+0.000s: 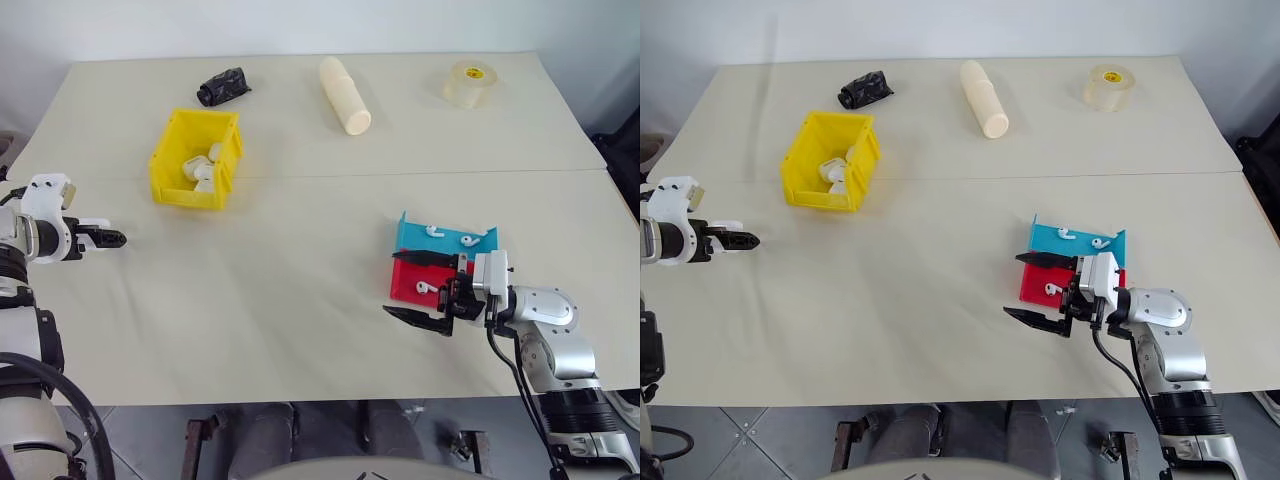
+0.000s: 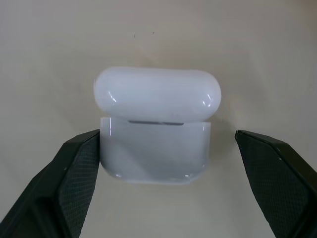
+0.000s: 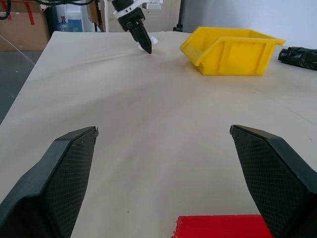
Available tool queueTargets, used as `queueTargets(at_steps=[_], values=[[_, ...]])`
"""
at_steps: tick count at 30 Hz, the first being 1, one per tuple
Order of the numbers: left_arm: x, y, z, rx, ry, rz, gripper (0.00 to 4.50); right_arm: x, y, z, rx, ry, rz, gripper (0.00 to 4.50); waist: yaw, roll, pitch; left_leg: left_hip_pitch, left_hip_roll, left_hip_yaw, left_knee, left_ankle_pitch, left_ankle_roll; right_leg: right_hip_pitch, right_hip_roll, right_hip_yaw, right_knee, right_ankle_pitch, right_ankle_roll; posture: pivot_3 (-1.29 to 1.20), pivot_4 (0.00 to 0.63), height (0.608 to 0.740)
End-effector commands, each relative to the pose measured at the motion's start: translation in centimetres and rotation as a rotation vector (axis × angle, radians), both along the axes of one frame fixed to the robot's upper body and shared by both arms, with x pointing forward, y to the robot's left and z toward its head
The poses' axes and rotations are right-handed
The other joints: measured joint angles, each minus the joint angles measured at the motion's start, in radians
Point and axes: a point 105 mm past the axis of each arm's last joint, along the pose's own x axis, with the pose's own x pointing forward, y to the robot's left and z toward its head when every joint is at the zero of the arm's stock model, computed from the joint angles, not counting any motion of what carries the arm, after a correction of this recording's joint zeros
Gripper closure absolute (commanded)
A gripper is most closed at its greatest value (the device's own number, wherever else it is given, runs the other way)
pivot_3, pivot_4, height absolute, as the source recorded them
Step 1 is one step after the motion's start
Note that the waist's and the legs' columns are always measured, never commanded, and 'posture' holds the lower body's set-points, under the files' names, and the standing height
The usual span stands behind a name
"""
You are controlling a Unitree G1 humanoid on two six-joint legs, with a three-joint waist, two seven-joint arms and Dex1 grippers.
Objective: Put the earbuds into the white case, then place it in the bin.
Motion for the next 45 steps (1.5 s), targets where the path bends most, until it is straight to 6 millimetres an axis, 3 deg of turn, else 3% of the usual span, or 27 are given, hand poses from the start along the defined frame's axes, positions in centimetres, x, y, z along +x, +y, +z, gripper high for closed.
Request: queueTargets(at_steps=[1,5,6,12,14,16,19,24,28,31,37,40,45], values=[[-0.1,0.7,0.6,0.044,-0.001,0.004,0.42,-0.4,0.4,0.7,0.009,-0.042,0.015,0.00,0.000,0.000,0.000,0.000,0.000,0.000,0.000,0.000,0.000,0.000,0.000,0.000,0.000,0.000,0.000,0.00,0.150,0.740],[-0.5,1.2,0.3,0.054,0.016,0.022,1.59,-0.3,0.4,0.7,0.009,-0.043,0.010,0.00,-0.001,0.000,0.000,0.000,0.000,0.000,0.000,0.000,0.000,0.000,0.000,0.000,0.000,0.000,0.000,0.00,0.150,0.740],[-0.7,1.3,0.2,0.055,0.019,0.027,1.70,-0.3,0.3,0.7,0.009,-0.042,0.008,0.00,-0.001,0.000,0.000,0.000,0.000,0.000,0.001,0.000,0.000,0.000,0.000,0.000,0.001,0.000,0.000,0.00,0.150,0.740],[-0.9,1.6,0.5,0.023,-0.014,0.026,1.70,-0.2,0.3,0.7,0.008,-0.045,0.002,0.00,-0.003,0.000,0.000,0.000,0.000,0.000,0.001,0.000,0.000,0.000,0.000,0.000,0.001,0.000,0.000,0.00,0.150,0.740],[-0.7,1.2,1.4,-0.035,-0.077,0.004,1.70,-0.2,0.3,0.6,0.006,-0.045,0.001,0.00,-0.006,0.000,0.000,0.000,0.000,0.000,0.001,0.000,0.000,-0.001,0.000,0.000,0.002,0.000,0.000,0.00,0.150,0.740],[0.0,-0.1,3.3,-0.113,-0.238,-0.118,1.70,-0.1,0.2,0.6,0.005,-0.046,-0.002,0.00,-0.009,0.000,0.000,0.000,0.000,0.000,0.001,0.000,0.000,-0.002,0.000,0.000,0.005,0.000,0.000,0.00,0.150,0.740],[-0.5,-1.4,5.3,-0.151,-0.411,-0.257,1.70,0.0,-0.1,0.5,0.000,-0.045,-0.011,0.00,-0.018,0.000,0.000,0.000,0.005,0.000,0.003,-0.001,-0.001,-0.002,-0.001,-0.002,0.006,0.000,0.000,0.00,0.150,0.740],[-4.5,-5.1,7.0,-0.149,-0.689,-0.563,1.70,0.4,-1.0,0.7,-0.014,-0.041,-0.036,0.00,-0.024,0.000,0.000,0.000,0.007,0.001,0.006,-0.004,-0.002,-0.001,-0.001,-0.003,0.006,-0.001,-0.002,0.00,0.150,0.740],[-8.1,-10.4,6.6,-0.130,-0.838,-0.836,1.70,0.2,-2.3,0.6,-0.057,-0.026,-0.060,0.00,-0.018,0.001,0.000,0.000,0.008,0.002,0.008,-0.006,-0.001,0.000,-0.001,-0.003,0.005,-0.001,-0.003,0.00,0.150,0.740],[-7.9,-11.7,6.9,-0.157,-0.893,-0.814,1.70,0.2,-2.8,0.8,-0.070,-0.020,-0.068,0.00,0.006,0.000,0.000,0.000,0.009,0.002,0.012,-0.007,0.000,0.003,-0.001,-0.004,-0.002,-0.001,-0.003,0.00,0.150,0.740],[-9.0,-19.1,3.5,-0.204,-0.987,-1.088,1.70,-1.1,-4.0,0.7,-0.079,-0.019,-0.146,0.00,0.015,0.004,-0.003,0.001,0.007,0.004,0.011,-0.009,0.003,0.005,-0.002,-0.004,-0.004,0.000,-0.002,0.00,0.150,0.740],[-8.4,-22.9,2.8,-0.251,-1.034,-1.185,1.70,-1.6,-5.2,0.7,-0.087,-0.013,-0.214,0.00,0.022,0.004,-0.003,0.000,0.007,0.005,0.012,-0.010,0.003,0.005,-0.002,-0.004,-0.004,0.000,-0.002,0.00,0.150,0.740],[-8.7,-25.9,2.5,-0.284,-1.075,-1.325,1.70,-3.5,-5.6,0.7,-0.081,-0.016,-0.298,0.00,0.029,0.004,-0.003,0.002,0.010,0.009,0.012,-0.010,0.002,0.004,0.003,-0.001,-0.005,0.001,-0.001,0.00,0.150,0.740]])
